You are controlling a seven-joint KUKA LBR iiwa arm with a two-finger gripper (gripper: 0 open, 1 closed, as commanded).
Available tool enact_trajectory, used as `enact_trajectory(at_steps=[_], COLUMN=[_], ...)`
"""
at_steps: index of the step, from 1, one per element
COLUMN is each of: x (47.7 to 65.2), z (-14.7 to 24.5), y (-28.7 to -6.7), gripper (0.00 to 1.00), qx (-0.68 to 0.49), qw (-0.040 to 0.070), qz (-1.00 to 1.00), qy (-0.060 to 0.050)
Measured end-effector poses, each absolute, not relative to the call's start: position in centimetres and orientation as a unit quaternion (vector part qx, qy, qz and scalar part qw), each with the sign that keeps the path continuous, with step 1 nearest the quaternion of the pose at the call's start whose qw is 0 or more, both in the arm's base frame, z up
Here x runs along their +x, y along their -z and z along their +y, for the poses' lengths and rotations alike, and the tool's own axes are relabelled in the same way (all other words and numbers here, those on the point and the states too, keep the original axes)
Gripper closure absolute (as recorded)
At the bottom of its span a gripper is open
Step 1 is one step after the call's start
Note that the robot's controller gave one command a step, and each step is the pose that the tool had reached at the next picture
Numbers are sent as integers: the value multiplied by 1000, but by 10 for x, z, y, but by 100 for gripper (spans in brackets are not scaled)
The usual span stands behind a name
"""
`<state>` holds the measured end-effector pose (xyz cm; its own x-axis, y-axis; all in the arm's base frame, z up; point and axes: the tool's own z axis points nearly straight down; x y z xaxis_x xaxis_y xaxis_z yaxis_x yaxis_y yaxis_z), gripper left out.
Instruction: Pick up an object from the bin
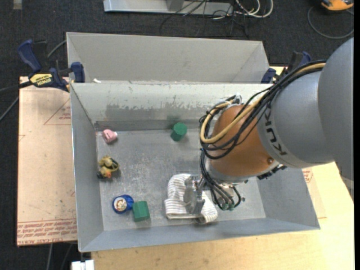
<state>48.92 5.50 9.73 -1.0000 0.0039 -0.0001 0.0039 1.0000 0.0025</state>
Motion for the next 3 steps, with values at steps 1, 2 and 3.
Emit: enact_trajectory(at_steps=[1, 2, 3], x=[489, 489, 485], z=[55, 55, 65], y=[-97, -97, -167], gripper=[100, 100, 100], qx=[2, 2, -13], qw=[0, 0, 2], qz=[1000, 1000, 1000], qy=[-1, -1, -2])
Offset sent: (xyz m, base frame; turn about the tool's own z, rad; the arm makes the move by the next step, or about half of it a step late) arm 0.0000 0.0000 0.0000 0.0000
